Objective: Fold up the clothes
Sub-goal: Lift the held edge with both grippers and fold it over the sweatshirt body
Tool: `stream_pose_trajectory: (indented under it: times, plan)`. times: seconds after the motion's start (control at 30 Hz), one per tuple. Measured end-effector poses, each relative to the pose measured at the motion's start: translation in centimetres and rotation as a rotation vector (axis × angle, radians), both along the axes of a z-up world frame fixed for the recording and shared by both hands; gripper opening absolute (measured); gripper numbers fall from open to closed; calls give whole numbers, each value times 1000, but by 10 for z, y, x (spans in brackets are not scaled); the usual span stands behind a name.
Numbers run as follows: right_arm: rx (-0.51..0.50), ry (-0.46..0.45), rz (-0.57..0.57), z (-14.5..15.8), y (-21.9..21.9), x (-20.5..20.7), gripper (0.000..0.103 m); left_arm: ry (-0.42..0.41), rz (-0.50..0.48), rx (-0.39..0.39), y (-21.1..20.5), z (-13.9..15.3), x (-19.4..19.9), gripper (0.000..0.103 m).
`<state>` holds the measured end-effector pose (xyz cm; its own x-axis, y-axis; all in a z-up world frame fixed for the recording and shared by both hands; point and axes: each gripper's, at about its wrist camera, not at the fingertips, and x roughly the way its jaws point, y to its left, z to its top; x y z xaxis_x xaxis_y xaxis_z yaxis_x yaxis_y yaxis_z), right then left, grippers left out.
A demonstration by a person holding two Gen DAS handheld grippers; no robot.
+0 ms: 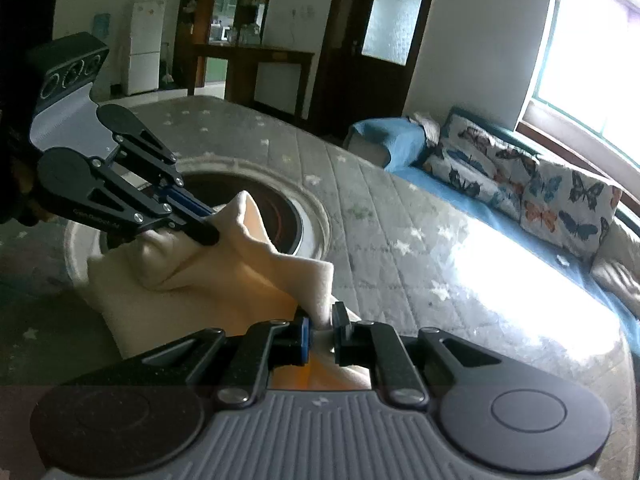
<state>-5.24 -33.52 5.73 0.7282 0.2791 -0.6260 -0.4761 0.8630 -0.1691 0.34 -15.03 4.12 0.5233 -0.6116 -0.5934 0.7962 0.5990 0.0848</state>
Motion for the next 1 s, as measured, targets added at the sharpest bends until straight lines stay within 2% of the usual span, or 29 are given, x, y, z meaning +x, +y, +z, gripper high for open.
stream_pose_trajectory:
  times: [0.4,0.7,0.9,1.0]
  plan:
    - [-11,45,-25,-26,-1,11,10,33,26,25,-8,-14,12,10]
    - [-45,18,-15,-31,4,4,10,15,23,22,-9,-18,10,10]
    - [-47,16,0,-24,4,3,10,0,7,29,-9,-17,9,10]
    - [-25,8,-1,-12,-1,6,10,8,0,6,-7,-8,9,10]
